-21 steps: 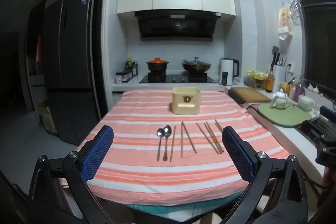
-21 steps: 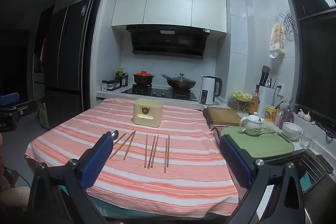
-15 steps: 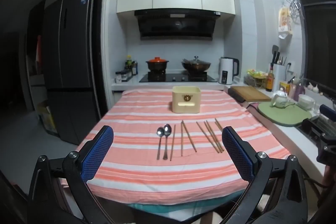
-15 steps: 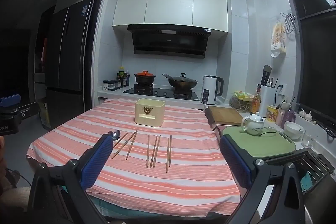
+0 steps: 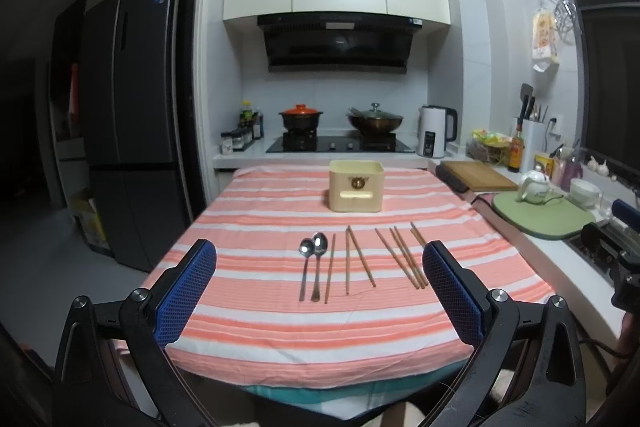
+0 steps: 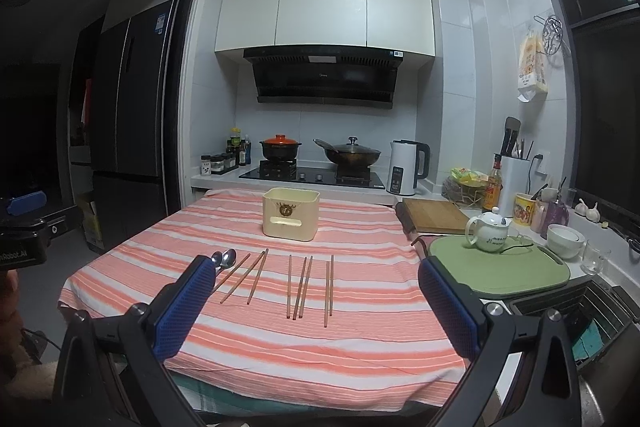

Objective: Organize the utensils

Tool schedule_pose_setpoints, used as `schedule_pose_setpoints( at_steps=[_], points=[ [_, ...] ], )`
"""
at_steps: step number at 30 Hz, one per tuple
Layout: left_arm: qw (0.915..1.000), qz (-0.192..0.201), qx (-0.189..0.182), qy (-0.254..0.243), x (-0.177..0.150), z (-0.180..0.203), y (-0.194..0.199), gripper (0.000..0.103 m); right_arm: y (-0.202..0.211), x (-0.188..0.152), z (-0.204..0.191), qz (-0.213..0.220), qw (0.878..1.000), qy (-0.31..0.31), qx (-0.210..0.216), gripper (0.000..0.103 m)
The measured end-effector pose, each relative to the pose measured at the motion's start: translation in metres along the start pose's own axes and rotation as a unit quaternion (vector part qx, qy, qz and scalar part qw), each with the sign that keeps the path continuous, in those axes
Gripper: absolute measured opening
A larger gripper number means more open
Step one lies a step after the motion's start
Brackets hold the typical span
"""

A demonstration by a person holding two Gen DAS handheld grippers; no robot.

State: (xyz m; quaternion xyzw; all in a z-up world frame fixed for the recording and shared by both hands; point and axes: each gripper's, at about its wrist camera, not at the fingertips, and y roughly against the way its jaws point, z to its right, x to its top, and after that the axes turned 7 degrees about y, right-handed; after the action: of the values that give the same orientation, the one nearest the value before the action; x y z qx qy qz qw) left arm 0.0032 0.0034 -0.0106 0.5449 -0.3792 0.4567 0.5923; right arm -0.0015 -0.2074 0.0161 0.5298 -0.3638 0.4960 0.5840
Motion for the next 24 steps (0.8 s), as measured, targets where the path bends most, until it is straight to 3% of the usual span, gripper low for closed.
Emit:
schedule_pose_setpoints(
  at_steps=[24],
  points=[
    [1.0,-0.002,0.002,0.0,-0.0009,-0.0017,-0.0036,0.103,-0.0015,0.0014,-0.0008,-0.003,1.0,0.0,0.003,0.103]
  ],
)
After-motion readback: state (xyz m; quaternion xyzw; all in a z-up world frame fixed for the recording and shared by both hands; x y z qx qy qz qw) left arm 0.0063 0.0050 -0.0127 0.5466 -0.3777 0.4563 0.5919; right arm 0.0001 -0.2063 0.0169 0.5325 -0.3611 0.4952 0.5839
